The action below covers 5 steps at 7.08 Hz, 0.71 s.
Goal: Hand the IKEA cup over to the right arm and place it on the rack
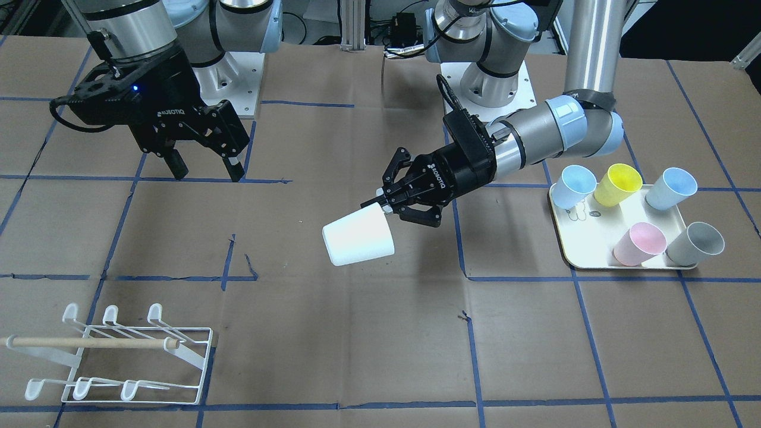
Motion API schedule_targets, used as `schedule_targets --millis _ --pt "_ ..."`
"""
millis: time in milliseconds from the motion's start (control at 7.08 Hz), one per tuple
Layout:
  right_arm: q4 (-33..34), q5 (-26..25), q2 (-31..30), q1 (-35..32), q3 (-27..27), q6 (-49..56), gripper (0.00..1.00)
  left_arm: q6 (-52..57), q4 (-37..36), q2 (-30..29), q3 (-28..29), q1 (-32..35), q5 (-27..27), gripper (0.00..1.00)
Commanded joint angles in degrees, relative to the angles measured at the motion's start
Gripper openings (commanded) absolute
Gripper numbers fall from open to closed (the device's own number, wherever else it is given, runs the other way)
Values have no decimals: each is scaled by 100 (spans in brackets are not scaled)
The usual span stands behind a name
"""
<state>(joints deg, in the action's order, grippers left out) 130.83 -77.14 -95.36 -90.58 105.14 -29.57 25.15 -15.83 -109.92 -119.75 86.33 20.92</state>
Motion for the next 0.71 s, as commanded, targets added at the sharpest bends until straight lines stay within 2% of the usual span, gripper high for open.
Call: schedule_targets --millis 0,283,424,565 --pt "3260 608 43 -21 1008 -1909 100 -89 -114 -21 -13 24 0 7" --pt "4359 1163 -1 -21 1752 -3249 100 -116 -114 -12 -13 33 0 8" --pt "4990 1166 34 -21 2068 -3979 100 -116 -114 -12 -13 33 0 9" --pt "5283 1201 35 -30 2219 -4448 100 -116 -114 -3 -13 33 0 9"
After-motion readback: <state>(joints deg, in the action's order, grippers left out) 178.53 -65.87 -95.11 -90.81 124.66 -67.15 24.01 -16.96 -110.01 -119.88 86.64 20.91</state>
